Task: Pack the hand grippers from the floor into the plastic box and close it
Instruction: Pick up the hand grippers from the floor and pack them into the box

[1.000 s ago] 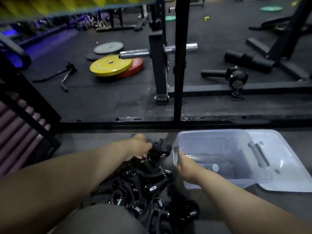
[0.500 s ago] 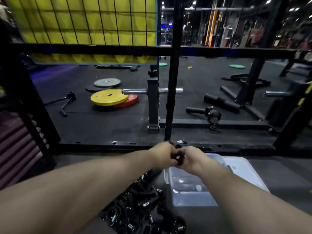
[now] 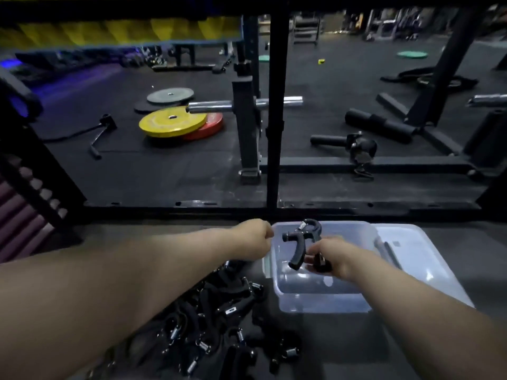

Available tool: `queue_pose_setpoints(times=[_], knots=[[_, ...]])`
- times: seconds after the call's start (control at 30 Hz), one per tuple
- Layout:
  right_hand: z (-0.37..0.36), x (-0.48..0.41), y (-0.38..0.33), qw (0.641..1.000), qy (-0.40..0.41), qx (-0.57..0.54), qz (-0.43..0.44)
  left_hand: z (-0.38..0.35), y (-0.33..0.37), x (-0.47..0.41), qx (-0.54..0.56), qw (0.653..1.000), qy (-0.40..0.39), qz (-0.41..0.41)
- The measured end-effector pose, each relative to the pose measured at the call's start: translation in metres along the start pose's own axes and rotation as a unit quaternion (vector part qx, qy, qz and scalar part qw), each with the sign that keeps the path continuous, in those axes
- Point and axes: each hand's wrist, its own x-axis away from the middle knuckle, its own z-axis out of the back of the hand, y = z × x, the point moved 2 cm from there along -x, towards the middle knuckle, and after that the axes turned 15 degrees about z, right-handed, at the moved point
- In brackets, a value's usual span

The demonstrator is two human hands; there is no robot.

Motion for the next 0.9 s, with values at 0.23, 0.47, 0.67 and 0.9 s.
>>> queue_pose_setpoints(times=[0.23, 0.47, 0.67, 0.9], knots=[[0.014, -0.081, 0.076, 0.979, -0.047, 0.19, -0.059, -0.088, -0.009, -0.089, 0.028, 0.999, -0.005, 0.024], [-0.006, -0.12, 0.128, 0.968, -0.102, 0.206, -0.095, -0.137, -0.019, -0.105, -0.017, 0.998, 0.058, -0.012], [-0.013, -0.144, 0.157, 0.891, -0.193, 0.402, -0.082, -0.147, -0.022, -0.107, 0.02, 0.997, 0.069, -0.009], [-0.01, -0.14, 0.152, 0.857, -0.196, 0.476, -0.019, -0.149, -0.023, -0.107, 0.033, 0.997, 0.062, -0.012]])
